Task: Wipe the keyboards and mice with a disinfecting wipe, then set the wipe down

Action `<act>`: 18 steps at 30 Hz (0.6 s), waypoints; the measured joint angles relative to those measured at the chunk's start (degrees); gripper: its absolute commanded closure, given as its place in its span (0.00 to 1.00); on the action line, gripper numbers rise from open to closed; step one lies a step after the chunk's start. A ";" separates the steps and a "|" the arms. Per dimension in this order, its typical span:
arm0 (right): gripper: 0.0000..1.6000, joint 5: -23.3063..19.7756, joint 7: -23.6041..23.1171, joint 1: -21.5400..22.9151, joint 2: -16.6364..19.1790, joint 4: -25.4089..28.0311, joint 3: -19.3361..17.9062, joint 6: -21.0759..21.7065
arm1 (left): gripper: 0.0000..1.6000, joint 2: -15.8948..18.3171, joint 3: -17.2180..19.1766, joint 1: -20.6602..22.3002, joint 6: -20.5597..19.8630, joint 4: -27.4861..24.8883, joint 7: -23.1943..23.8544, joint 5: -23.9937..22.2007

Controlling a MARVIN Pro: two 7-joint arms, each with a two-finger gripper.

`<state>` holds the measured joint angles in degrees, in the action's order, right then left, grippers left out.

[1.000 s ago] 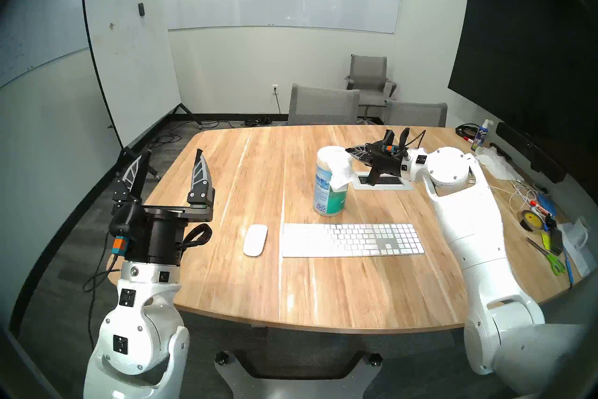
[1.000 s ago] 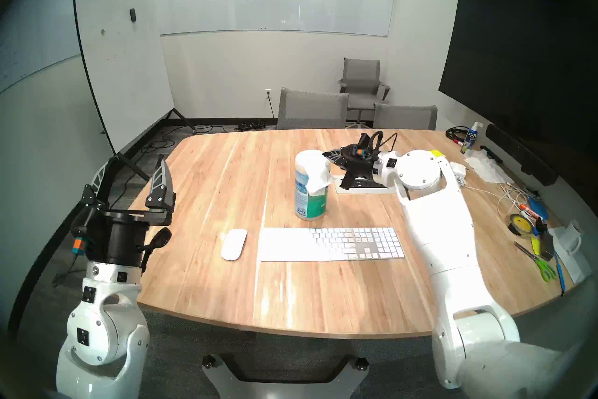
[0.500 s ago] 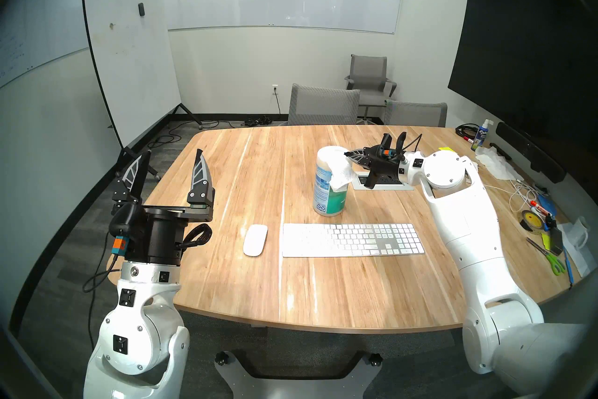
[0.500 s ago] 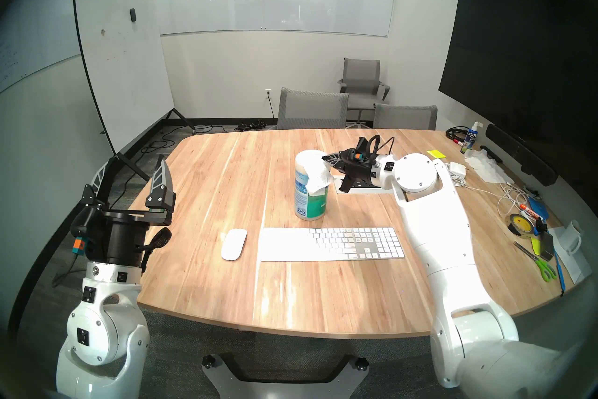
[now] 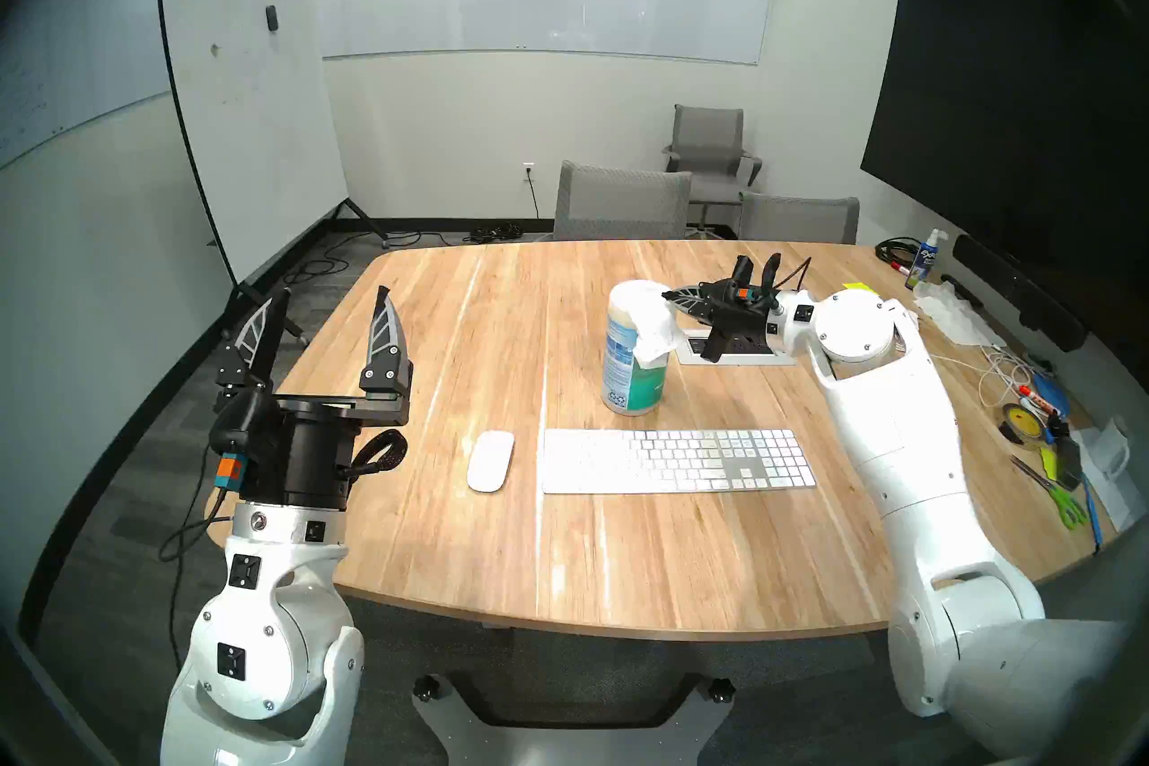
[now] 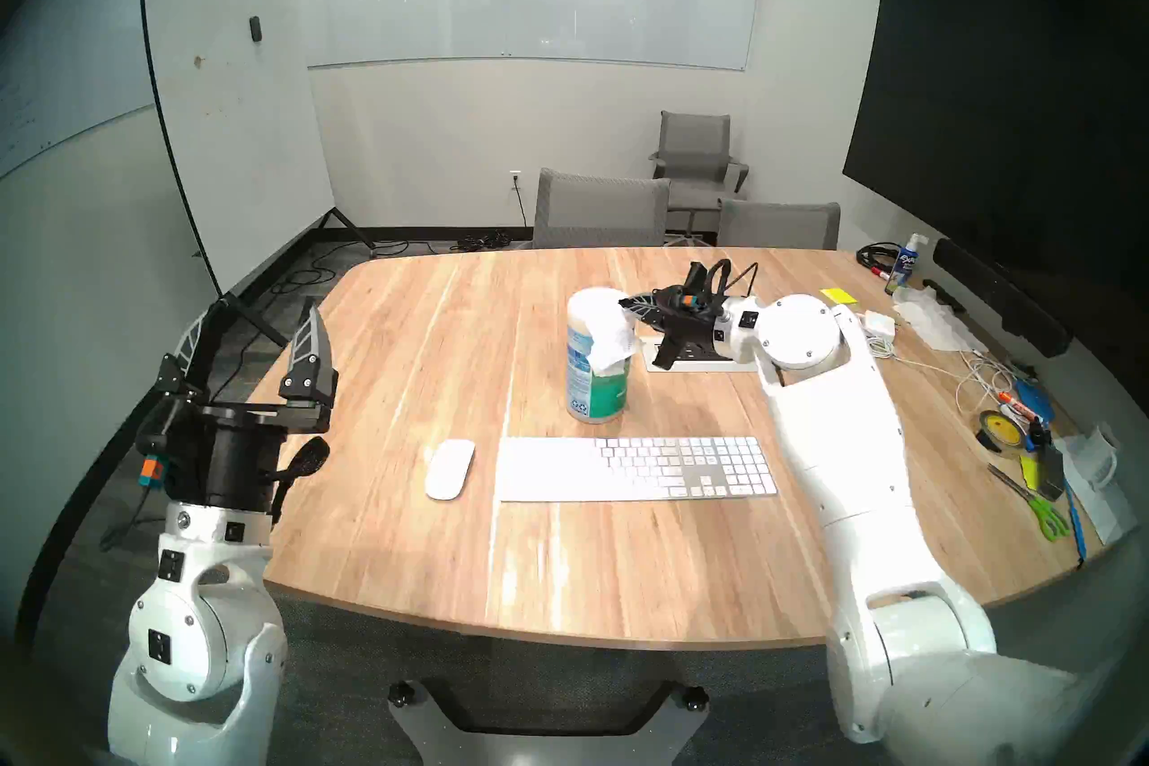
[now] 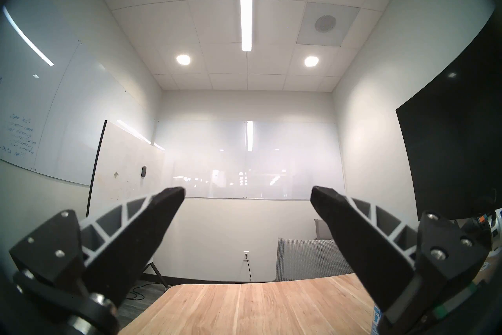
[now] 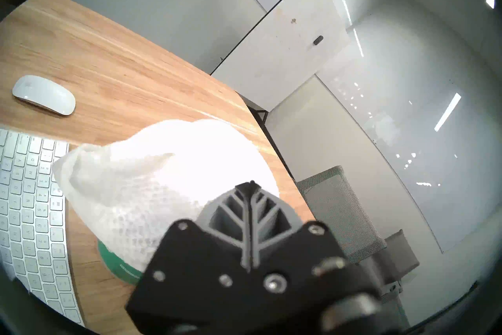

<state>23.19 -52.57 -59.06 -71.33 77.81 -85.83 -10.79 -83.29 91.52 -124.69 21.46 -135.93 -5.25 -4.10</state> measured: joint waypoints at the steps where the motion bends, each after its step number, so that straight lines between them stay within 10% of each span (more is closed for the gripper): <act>1: 1.00 0.09 0.00 0.00 0.03 -0.13 0.00 -0.20 | 0.00 0.00 0.00 0.00 0.00 0.00 0.00 0.00; 18: 1.00 0.99 0.35 1.51 0.54 -2.95 0.74 -3.37 | 0.00 0.00 0.00 0.00 0.00 0.00 0.00 0.00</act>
<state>24.18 -52.22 -57.55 -70.79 74.86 -85.09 -14.16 -83.29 91.52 -124.69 21.46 -135.93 -5.25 -4.10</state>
